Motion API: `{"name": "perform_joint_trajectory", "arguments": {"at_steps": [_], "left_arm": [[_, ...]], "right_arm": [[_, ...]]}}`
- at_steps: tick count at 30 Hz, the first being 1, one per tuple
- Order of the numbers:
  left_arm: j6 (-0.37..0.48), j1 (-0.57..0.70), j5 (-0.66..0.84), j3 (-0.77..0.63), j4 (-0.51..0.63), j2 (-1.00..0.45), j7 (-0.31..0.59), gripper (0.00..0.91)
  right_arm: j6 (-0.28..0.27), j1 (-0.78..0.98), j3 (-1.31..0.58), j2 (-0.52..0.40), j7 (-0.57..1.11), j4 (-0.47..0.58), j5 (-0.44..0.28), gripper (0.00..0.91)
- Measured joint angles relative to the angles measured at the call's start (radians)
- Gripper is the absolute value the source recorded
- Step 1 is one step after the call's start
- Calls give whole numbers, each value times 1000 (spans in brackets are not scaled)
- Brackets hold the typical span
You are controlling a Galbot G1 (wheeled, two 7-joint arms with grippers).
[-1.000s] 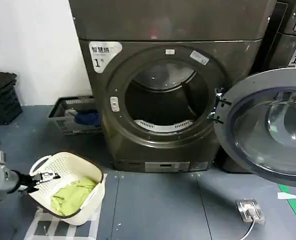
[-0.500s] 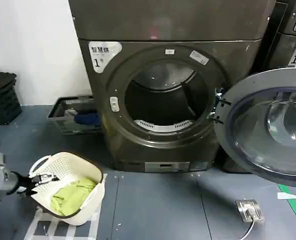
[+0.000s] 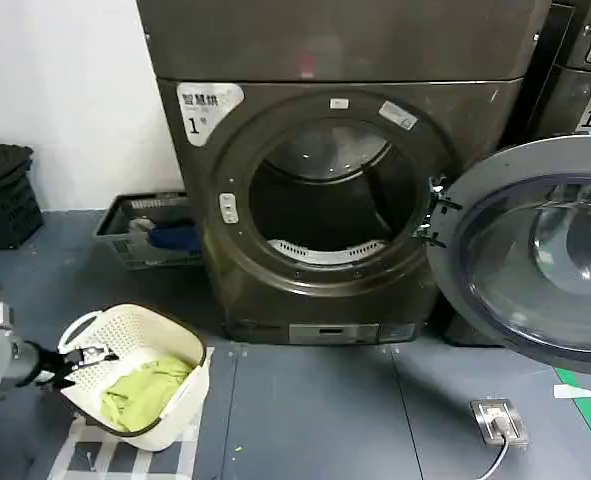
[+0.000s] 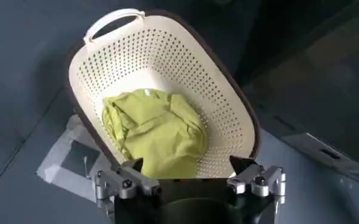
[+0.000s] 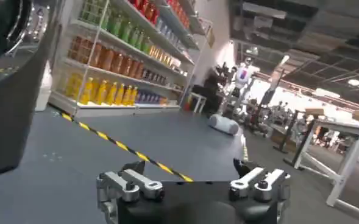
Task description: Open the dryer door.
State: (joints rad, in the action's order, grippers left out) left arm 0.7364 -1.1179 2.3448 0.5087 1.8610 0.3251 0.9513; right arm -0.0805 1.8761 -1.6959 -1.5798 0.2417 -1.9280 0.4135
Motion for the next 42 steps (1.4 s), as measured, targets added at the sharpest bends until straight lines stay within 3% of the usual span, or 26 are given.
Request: {"name": "perform_joint_trajectory", "arguments": {"at_steps": [21, 32, 42], "left_arm": [[0, 28, -3, -39, -23, 1, -2, 907], [0, 42, -4, -58, -33, 4, -6, 907], [0, 45, -5, -60, -40, 4, -7, 907]], "right_arm": [[20, 2, -20, -9, 90, 40, 15, 907], [27, 25, -25, -22, 176, 48, 91, 907], [91, 49, -20, -29, 230, 64, 106, 907]]}}
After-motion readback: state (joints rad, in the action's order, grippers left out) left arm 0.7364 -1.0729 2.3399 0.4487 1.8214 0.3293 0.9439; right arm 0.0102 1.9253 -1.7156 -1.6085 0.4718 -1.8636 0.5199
